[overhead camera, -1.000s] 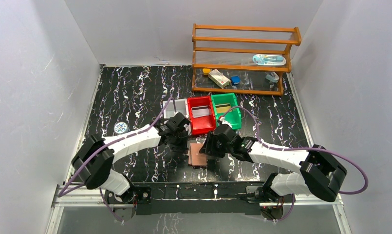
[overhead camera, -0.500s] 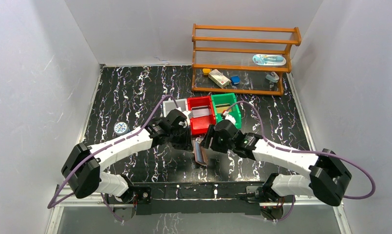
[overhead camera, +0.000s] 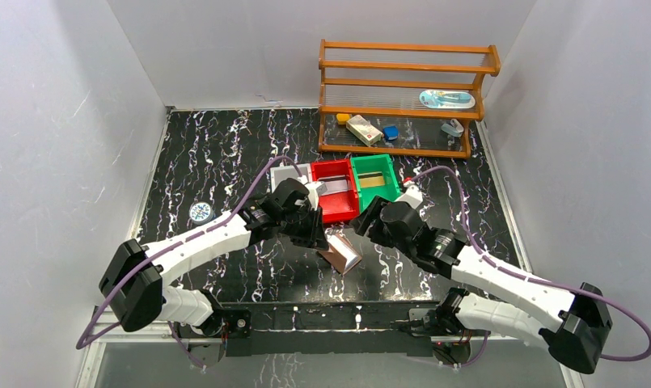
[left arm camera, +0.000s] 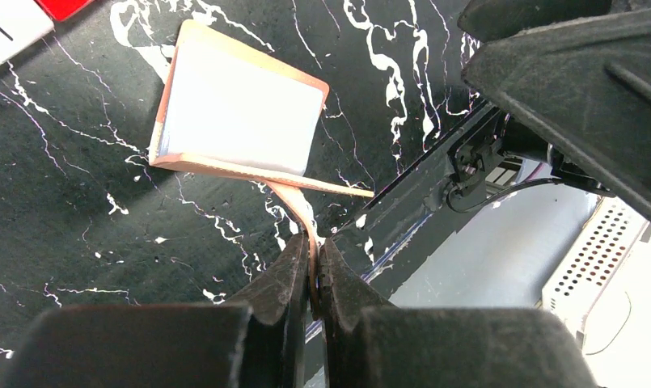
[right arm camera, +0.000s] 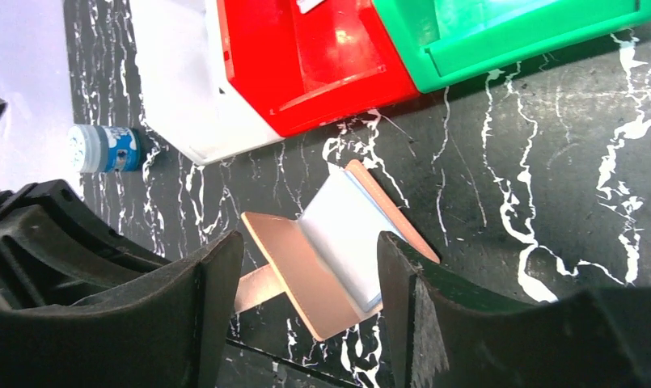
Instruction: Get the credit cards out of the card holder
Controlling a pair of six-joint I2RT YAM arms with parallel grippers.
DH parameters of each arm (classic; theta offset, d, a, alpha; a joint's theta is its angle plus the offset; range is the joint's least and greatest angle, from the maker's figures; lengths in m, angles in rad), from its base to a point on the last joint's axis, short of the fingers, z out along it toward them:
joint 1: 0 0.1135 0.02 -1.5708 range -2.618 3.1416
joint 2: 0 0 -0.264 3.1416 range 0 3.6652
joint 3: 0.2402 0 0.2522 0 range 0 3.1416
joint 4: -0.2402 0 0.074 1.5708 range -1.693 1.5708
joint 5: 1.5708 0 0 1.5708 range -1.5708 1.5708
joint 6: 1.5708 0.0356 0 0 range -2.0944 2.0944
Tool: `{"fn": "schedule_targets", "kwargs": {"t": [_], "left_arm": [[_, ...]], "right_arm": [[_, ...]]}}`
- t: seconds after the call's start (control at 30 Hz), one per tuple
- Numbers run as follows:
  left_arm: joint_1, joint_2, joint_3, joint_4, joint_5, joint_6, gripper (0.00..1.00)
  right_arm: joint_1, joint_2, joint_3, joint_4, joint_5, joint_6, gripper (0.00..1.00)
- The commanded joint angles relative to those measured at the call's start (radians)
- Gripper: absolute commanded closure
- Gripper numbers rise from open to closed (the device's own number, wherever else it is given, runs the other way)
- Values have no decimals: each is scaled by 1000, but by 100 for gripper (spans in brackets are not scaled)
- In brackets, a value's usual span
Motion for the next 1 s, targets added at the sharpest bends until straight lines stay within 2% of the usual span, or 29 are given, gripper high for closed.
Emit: {"fn": "schedule_targets", "kwargs": {"t": [0.0, 0.2, 0.37, 0.53, 0.73, 0.97], "left_arm": [[-3, -29, 0, -8, 0, -1, 100], [-3, -110, -84, -103, -185, -92, 100], [-3, -198, -196, -152, -272, -200, 100], [-2, -264, -249, -166, -315, -258, 100], [-2, -244, -237, -211, -345, -272, 100], [-2, -217, -215, -209, -345, -248, 100]], "right_arm": [[-2, -14, -24, 34, 42, 18, 32], [-3, 41, -31, 97, -37, -9, 33], [-3, 120, -15, 141, -121, -37, 35], [-4, 199, 18, 164, -196, -73, 38], [-4, 299, 77, 211, -354, -147, 47], [-3, 422, 123, 262, -513, -203, 51]]}}
